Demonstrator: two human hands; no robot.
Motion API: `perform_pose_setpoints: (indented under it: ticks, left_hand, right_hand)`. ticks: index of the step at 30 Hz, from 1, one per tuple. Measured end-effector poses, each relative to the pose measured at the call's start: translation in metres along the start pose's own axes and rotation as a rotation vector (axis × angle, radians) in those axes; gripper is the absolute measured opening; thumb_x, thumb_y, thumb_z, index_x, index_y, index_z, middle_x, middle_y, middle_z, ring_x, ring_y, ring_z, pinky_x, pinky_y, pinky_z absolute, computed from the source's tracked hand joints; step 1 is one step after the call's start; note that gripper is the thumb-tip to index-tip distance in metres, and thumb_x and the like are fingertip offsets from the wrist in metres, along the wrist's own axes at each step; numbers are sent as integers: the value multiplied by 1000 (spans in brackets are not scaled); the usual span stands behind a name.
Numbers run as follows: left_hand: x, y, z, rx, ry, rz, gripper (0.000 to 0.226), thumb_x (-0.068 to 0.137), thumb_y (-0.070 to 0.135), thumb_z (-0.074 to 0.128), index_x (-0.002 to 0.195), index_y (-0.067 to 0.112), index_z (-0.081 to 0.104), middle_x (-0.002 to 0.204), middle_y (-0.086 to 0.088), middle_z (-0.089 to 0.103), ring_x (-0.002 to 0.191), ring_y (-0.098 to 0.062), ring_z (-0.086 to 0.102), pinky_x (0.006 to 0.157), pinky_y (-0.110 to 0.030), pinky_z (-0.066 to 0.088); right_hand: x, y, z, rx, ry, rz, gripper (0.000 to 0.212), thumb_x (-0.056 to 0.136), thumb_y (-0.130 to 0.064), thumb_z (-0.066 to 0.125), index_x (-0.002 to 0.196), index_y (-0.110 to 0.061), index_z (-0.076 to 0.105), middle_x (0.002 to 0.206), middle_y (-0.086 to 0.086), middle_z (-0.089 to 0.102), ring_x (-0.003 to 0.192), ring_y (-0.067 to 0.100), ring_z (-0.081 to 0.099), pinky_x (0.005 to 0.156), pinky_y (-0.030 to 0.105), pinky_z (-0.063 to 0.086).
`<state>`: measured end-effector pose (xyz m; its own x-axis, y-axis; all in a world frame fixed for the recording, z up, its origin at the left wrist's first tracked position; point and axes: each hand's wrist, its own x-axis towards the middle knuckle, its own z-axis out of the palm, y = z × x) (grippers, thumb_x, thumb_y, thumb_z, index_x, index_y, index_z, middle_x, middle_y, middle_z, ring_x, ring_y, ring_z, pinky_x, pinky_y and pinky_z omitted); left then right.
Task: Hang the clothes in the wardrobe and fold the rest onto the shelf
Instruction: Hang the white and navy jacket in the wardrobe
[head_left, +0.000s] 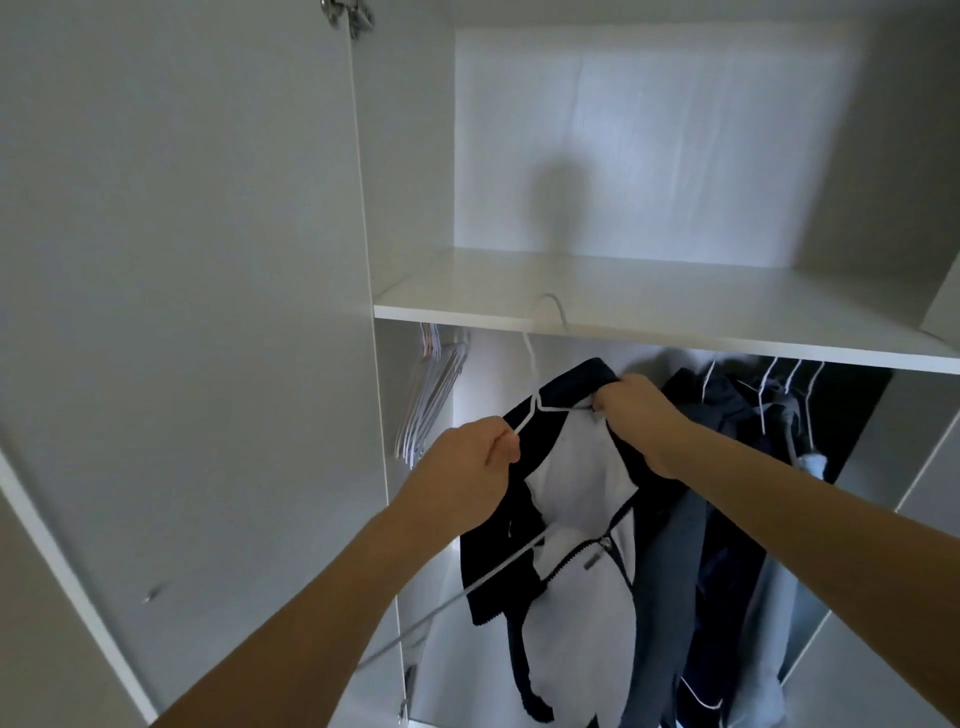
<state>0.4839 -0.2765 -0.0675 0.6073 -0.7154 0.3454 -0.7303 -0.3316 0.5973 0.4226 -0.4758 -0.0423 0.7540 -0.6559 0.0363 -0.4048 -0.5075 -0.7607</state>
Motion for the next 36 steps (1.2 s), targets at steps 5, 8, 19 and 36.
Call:
perform_pose_setpoints:
  ticks: [5,8,19,36]
  left_hand:
    - [9,-7,-19,98,45,197,26,102,27,38,86,18,55,62,1,53,56,-14,48,53,-24,37]
    - [14,-10,-21,375,66,301,24,103,32,34,97,19,53,67,1,58,57,-16,50,54,-26,36]
    - [-17,-52,60,211,575,15,39,79,16,62,116,15,50,113,-6,52,102,-27,50,87,-31,36]
    - [69,3,45,-1036,-280,-656,27,97,6,38,78,2,57,43,-10,58,35,-16,57,33,-18,42]
  right_hand:
    - [-11,3,-10,-311,59,-424,10,92,-14,50,86,-6,50,84,5,49,76,27,50,70,38,41]
    - [-14,-2,-9,-361,-130,-408,15,97,-29,46,102,-15,45,77,6,57,70,25,56,67,39,45]
    - [-17,7,-29,-37,127,-333,16,97,-24,48,91,-11,54,80,4,59,76,20,56,64,29,40]
    - [-76,79,-100,-71,244,-156,21,98,-34,46,114,-20,51,88,4,61,78,18,60,66,28,47]
